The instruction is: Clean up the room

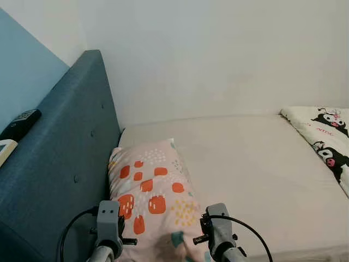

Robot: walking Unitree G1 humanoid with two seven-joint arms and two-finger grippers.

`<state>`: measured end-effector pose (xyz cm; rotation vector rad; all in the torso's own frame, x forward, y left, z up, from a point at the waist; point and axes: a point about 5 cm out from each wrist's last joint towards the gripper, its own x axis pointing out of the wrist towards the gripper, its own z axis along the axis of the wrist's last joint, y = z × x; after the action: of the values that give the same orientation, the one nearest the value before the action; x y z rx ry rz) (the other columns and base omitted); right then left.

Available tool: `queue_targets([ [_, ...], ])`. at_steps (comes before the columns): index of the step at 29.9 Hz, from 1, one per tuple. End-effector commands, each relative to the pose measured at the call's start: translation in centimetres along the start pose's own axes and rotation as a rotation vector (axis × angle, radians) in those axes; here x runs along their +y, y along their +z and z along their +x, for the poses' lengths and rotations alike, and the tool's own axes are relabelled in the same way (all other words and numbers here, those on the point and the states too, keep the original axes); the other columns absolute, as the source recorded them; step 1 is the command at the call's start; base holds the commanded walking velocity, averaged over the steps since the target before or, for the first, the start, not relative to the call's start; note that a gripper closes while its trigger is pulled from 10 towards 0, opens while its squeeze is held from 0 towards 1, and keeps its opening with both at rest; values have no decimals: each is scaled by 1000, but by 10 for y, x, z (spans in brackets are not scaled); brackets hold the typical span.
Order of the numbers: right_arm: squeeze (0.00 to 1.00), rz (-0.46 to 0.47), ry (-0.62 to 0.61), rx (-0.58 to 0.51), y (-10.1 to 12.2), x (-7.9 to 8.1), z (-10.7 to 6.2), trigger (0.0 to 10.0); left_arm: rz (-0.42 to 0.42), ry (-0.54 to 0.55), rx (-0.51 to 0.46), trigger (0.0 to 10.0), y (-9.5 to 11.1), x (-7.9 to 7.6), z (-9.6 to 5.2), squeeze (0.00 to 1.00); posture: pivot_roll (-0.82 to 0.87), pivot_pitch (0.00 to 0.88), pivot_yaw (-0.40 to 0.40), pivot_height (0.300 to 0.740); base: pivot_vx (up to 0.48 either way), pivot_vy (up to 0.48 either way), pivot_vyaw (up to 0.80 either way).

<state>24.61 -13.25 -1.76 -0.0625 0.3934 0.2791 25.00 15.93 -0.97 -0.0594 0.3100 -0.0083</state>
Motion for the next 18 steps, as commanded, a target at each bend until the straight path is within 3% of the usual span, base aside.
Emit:
queue_targets([
  [1,0,21,-11,-7,0,-1,-1,10000,8,-4,2,10000,-2,1,-2,0,6,45,-12,740,0,-480,0],
  [8,0,29,-13,-2,-1,-1,-1,10000,-2,3,-3,10000,-2,-1,-3,0,8,47,-13,740,0,-445,0],
  [18,0,30,-2,17,-4,0,-2,10000,-28,40,15,10000,-4,3,-3,0,9,48,-18,740,0,0,0],
])
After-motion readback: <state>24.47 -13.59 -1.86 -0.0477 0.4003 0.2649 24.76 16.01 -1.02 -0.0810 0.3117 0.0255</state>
